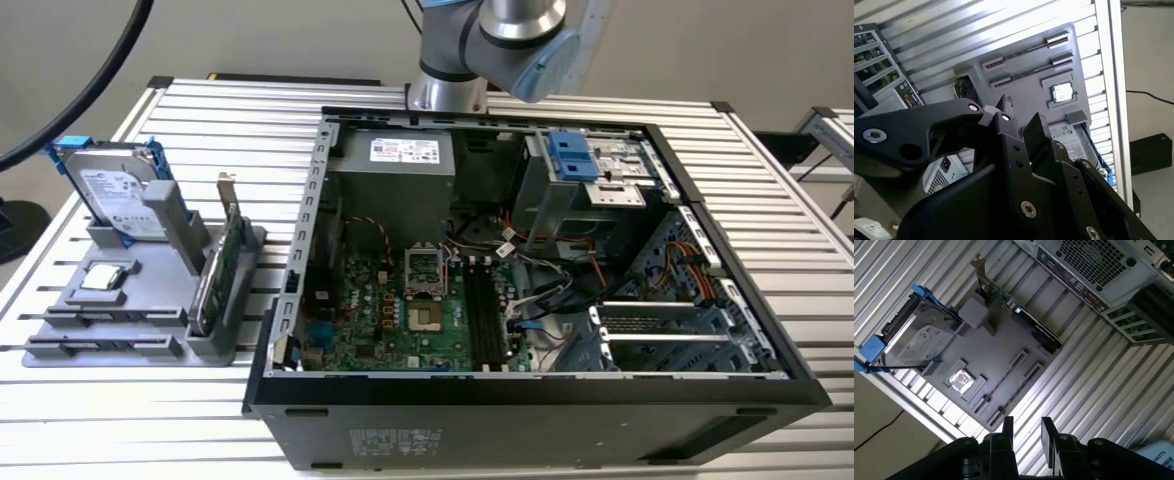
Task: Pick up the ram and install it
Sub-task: 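Pick up the ram and move it above insertion slot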
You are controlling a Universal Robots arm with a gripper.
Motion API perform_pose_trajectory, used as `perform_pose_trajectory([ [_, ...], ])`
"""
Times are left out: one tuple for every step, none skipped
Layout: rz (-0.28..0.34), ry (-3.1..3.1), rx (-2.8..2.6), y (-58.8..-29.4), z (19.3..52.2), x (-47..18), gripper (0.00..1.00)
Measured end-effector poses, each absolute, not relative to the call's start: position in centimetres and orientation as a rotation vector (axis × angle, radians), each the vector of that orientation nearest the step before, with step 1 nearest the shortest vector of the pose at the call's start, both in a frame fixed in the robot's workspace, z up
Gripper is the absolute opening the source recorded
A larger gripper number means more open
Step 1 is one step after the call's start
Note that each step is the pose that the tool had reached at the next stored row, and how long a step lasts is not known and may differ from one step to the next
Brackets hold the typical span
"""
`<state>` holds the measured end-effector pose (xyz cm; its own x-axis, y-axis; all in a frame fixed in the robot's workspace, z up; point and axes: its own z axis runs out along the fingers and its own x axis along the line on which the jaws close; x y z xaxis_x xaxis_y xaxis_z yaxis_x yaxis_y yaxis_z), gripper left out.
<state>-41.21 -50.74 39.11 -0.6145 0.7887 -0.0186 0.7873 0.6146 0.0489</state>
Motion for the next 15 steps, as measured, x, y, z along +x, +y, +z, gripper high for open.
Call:
perform_pose_trajectory([
  [0.055,2.781,1.375,-50.74,39.11,-41.21,1.0],
  [0.055,2.772,1.394,-50.74,39.11,-41.21,1.0],
  [0.055,2.763,1.411,-50.74,39.11,-41.21,1.0],
  [0.054,2.754,1.428,-50.73,39.11,-41.21,1.0],
  [0.054,2.746,1.444,-50.74,39.11,-41.21,1.0],
  [0.053,2.737,1.459,-50.73,39.11,-41.21,1.0],
  [0.053,2.729,1.473,-50.74,39.11,-41.21,1.0],
  [0.053,2.721,1.488,-50.74,39.11,-41.21,1.0],
  [0.052,2.714,1.5,-50.73,39.11,-41.21,1.0],
  [0.052,2.707,1.513,-50.74,39.11,-41.21,1.0],
  [0.052,2.699,1.526,-50.74,39.11,-41.21,1.0],
  [0.052,2.692,1.538,-50.74,39.11,-41.21,1.0],
  [0.051,2.685,1.55,-50.74,39.11,-41.21,1.0],
  [0.051,2.678,1.562,-50.73,39.11,-41.21,1.0],
  [0.051,2.673,1.571,-50.74,39.11,-41.21,1.0],
])
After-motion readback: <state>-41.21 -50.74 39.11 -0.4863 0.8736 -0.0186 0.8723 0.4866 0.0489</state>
